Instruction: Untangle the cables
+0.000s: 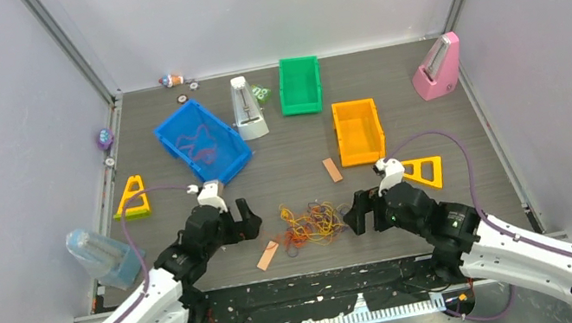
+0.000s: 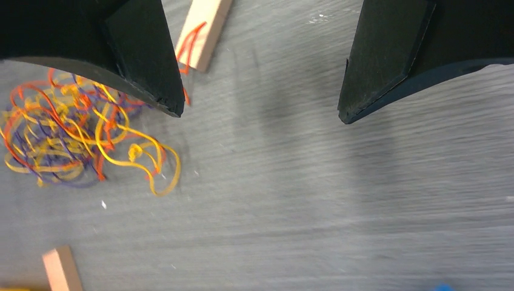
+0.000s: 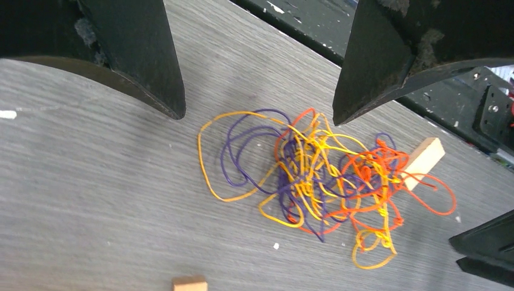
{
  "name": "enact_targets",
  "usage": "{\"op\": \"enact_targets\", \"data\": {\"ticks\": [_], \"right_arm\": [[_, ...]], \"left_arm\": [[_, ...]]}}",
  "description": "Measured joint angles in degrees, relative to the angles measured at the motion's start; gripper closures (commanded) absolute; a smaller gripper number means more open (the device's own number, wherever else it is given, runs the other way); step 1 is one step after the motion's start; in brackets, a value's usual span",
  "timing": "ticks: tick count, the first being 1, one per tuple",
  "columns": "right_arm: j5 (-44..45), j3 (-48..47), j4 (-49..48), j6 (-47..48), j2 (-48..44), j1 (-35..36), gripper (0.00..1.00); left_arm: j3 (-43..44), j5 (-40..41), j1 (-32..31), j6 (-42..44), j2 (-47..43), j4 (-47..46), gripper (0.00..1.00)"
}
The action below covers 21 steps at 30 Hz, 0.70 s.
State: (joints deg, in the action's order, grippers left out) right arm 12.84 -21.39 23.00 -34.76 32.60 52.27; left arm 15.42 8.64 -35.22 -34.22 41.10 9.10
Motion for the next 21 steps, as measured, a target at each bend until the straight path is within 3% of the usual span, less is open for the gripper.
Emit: {"op": "enact_targets", "data": {"ticks": [2,9,21], "right_arm": [[0.7,0.8,0.9,-1.7,-0.3,0.0,0.0],[2.6,1.4,1.5,-4.3,4.2,0.0,0.16],[0.2,1.3,-6.4,-4.6,16.1,-0.3,0.29]], "left_arm": [[-0.6,-3.8,0.0,0.3,0.5,-1.4,0.01],[1.4,-14.4,-1.7,3.6,7.2,-7.3,0.01],[14.2,-21.3,-7.6,6.7,28.5,-11.1,0.11]]}}
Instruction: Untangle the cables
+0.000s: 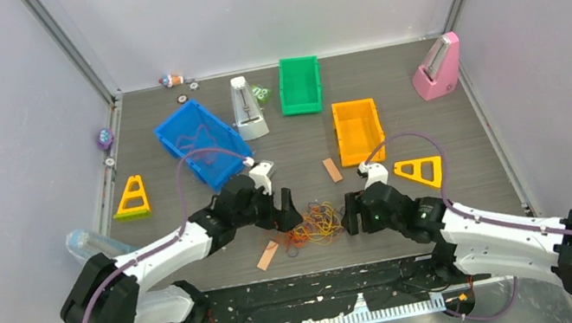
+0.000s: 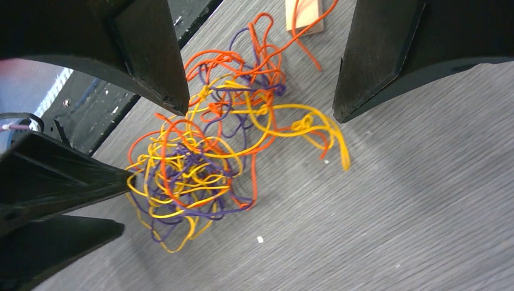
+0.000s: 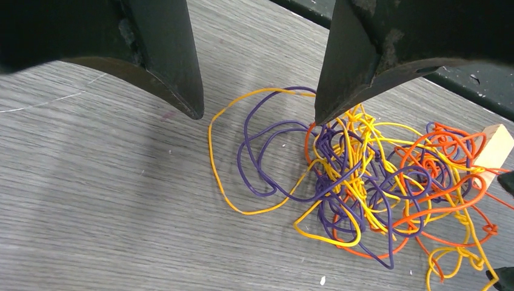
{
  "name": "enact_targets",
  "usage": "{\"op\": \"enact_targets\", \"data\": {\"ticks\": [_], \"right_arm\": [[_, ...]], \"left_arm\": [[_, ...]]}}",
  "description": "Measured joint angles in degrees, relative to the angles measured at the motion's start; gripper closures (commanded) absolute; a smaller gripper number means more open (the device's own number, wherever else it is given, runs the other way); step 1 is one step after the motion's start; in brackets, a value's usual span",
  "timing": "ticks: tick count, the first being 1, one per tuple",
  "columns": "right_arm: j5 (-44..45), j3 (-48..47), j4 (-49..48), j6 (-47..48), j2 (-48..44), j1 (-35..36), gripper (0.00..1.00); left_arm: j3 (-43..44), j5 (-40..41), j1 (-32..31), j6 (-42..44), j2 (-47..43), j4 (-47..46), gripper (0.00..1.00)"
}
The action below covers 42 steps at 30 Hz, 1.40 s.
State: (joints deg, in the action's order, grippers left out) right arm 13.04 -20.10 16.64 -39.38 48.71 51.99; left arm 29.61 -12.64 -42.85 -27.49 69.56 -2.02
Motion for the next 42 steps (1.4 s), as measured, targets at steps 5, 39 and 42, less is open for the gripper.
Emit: {"op": "enact_targets", "data": {"ticks": [5,39,42], "right_arm": [[0.0,-1.2,-1.2,-0.1,5.0,-0.1,0.35],[-4.0,-1.0,-3.8,3.6,1.8,-11.2,0.53],[-9.6,0.0,-5.1,5.1,4.0,-14.8,0.56]], "left_arm": [[2.5,-1.2,-2.2,1.2,1.9,-0.4,0.08],[11.4,-12.7,-2.8,-0.6,22.4,-3.7,1.0],[10.5,-12.9,-2.8,-0.6,21.9,-4.6,1.0]]}}
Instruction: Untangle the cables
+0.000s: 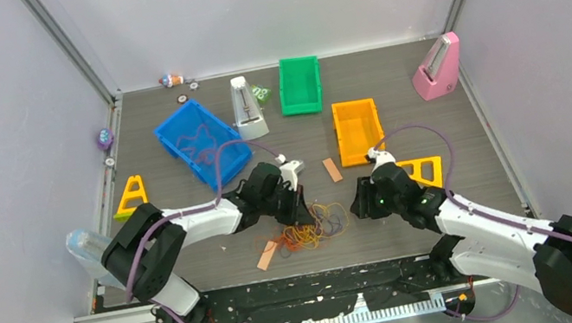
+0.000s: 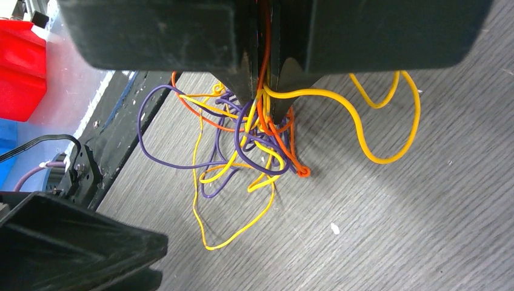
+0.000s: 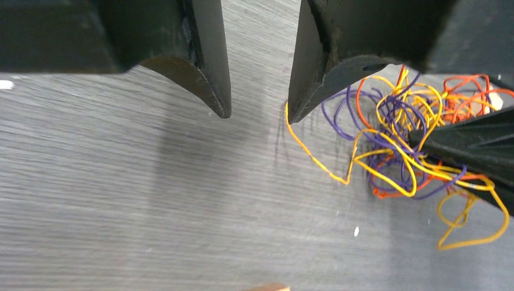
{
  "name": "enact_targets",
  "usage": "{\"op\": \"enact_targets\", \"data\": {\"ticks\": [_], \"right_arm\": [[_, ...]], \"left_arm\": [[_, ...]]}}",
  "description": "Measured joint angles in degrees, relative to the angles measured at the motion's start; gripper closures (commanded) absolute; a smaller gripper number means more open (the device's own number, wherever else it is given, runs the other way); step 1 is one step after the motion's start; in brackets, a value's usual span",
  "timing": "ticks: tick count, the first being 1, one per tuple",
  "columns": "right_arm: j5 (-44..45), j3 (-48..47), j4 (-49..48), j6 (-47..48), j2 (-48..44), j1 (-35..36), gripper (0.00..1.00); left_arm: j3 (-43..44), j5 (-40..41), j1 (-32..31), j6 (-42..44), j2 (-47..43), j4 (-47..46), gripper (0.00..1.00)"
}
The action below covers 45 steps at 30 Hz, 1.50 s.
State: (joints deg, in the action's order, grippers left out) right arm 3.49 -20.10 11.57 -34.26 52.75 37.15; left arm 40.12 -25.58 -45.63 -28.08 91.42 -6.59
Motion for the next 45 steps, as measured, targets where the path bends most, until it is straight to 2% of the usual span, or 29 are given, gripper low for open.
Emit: {"op": "enact_targets", "data": {"ticks": [8,13,16,18,19,20,21,23,24,29,34,45], "right_arm": [[-11.5,0.0,-6.4,3.3,6.4,-0.4,0.52],[-12.2,-1.6,-7.3,5.0,11.2,-0.4,0.5],[-11.7,-4.0,-7.7,6.1,15.4,-0.4,0.52],[-11.6,-5.6,-8.3,6.7,17.8,-0.4,0.57],[-11.6,-6.2,-8.6,7.0,18.9,-0.4,0.66],[-11.7,-6.9,-9.0,7.3,20.0,-0.3,0.7],[-11.7,-7.3,-9.1,7.6,20.8,-0.1,0.79],[-11.8,-8.1,-9.1,8.4,22.2,0.2,0.88],[-11.8,-8.3,-8.9,8.6,22.3,0.4,0.89],[-10.7,-9.7,-4.8,9.7,19.8,0.7,0.93],[-7.4,-15.3,1.9,11.3,11.0,0.7,0.95],[-4.7,-28.1,9.7,15.6,-2.3,0.9,0.95]], "left_arm": [[-1.2,0.0,0.0,0.0,-1.3,-0.7,1.0],[-1.7,0.0,0.0,0.0,-1.8,-1.1,1.0],[-1.7,0.0,0.0,0.0,-1.8,-1.3,1.0],[-1.7,0.0,0.0,0.0,-1.9,-1.3,1.0],[-1.7,0.0,0.0,0.0,-2.0,-1.3,1.0],[-1.7,0.0,0.0,0.0,-2.1,-1.3,1.0],[-1.8,0.1,0.0,0.0,-2.2,-1.3,1.0],[-2.1,0.6,0.0,0.0,-2.8,-1.3,1.0],[-2.3,1.0,0.0,0.0,-3.1,-1.3,1.0],[-4.6,4.1,0.0,-0.3,-6.3,-1.3,1.0],[-7.3,9.6,0.0,-1.3,-11.4,-0.3,0.99],[-9.6,24.7,0.0,-4.1,-21.6,5.2,0.75]]}}
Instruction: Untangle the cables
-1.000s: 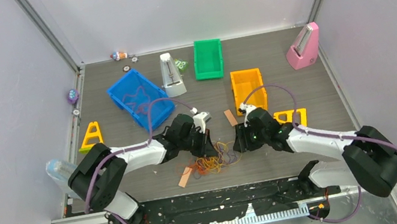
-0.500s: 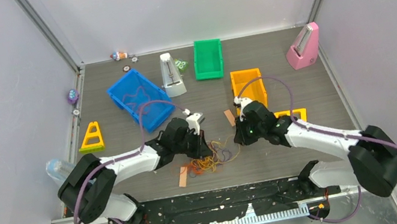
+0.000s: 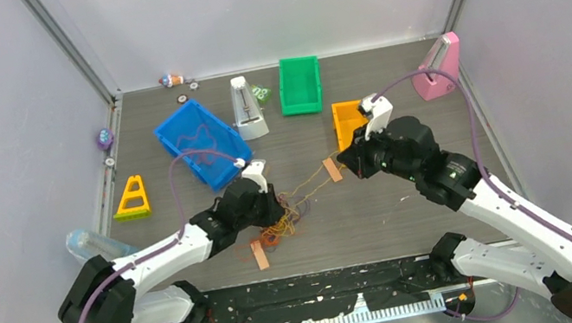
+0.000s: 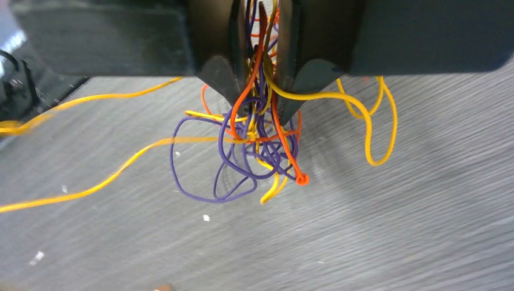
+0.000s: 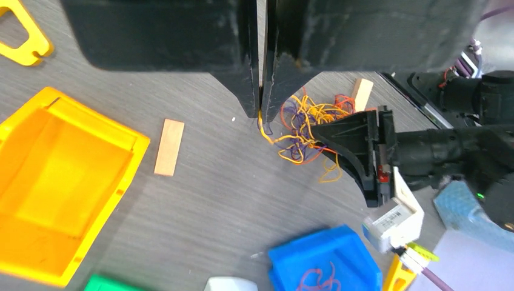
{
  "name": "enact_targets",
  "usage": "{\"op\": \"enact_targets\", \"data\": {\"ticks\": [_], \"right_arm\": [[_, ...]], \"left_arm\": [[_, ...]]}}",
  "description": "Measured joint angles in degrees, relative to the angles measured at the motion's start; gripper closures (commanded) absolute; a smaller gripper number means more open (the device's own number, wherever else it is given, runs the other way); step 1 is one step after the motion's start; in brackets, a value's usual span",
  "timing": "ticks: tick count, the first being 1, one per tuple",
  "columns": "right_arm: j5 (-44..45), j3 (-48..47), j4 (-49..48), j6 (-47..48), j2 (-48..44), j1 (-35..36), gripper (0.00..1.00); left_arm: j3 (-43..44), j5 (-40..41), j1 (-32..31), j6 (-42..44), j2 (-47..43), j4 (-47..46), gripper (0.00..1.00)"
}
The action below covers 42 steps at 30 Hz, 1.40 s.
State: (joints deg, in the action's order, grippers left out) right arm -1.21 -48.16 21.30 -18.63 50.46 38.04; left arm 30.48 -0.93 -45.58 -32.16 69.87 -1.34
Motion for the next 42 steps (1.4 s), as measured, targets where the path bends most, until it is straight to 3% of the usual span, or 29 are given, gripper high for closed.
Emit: {"op": "enact_targets", "data": {"ticks": [6,9,16,23,29,36,39,42], "right_arm": [[2.0,-8.1,4.0,1.7,-1.2,0.0,0.95],[3.1,-11.9,5.7,2.7,-1.0,0.1,0.95],[7.6,-21.6,9.2,5.8,-0.5,0.1,0.95],[12.1,-33.8,15.6,8.8,1.3,0.1,0.95],[15.2,-38.9,19.5,10.2,2.3,0.1,0.95],[22.6,-44.4,23.4,11.3,4.0,0.1,0.95],[23.0,-44.4,24.2,11.3,3.9,0.1,0.95],[22.3,-43.3,24.2,11.3,3.8,0.1,0.95]], "left_arm": [[0.0,9.3,0.2,-2.2,-3.1,5.6,0.65],[0.0,12.9,0.4,-3.1,-3.8,7.4,0.47],[0.0,16.2,4.5,-5.2,0.0,12.9,0.46],[0.1,13.9,8.7,-5.1,1.4,13.2,0.64],[1.0,13.0,9.4,-5.2,1.3,14.1,1.0],[1.1,12.4,12.9,-6.2,-2.7,14.6,1.0],[1.1,11.6,13.8,-5.1,-4.8,15.3,0.83],[1.3,8.7,13.8,-3.0,-7.6,15.8,0.53]]}}
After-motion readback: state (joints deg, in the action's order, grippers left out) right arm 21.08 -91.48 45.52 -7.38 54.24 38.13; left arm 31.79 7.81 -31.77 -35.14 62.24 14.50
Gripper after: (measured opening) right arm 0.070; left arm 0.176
